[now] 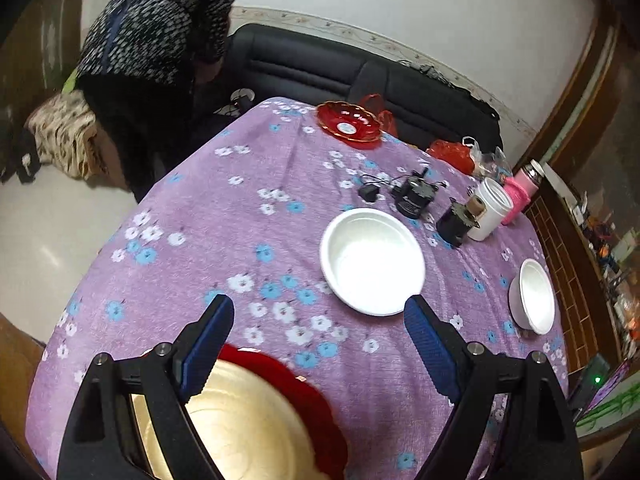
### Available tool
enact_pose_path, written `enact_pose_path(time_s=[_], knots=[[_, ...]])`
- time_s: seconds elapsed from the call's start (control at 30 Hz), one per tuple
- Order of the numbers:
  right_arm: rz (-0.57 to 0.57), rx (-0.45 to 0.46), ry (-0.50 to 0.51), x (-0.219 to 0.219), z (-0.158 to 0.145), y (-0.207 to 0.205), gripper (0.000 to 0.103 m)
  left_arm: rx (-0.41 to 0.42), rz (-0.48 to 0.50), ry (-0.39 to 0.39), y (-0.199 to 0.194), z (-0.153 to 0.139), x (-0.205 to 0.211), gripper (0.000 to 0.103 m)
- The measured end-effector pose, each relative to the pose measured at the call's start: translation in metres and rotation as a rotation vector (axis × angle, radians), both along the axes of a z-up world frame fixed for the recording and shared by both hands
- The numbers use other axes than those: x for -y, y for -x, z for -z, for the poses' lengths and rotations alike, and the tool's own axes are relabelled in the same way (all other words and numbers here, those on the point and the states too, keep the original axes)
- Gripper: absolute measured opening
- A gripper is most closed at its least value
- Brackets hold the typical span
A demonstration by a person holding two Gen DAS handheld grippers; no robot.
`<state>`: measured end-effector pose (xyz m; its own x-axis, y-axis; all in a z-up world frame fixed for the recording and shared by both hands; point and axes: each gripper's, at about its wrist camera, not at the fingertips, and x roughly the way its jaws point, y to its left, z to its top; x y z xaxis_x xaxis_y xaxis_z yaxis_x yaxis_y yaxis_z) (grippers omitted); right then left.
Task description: Organize plates and bowls
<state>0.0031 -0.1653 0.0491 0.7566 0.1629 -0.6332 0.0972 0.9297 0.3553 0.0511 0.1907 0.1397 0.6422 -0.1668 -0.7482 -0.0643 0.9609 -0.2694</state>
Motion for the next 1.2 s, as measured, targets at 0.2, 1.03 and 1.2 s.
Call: enact_pose_path(time_s=[0.2, 1.03, 1.2], knots=[[0.051, 0.071, 0.001, 0.017, -0.052, -0.014, 0.080, 0.006, -0.028, 0.048, 0.018, -0.002, -0.031, 0.086], [-0.066, -0.074, -0.045, -0.041, -0.033, -0.079, 0.083, 0.014, 0.020, 0.094, 0.058, 0.008, -0.032, 0.086], [-0.106, -0.113, -0.045, -0.069, -0.011, -0.097, 0.083, -0.010, 0.039, 0.076, 0.059, 0.019, -0.031, 0.086]])
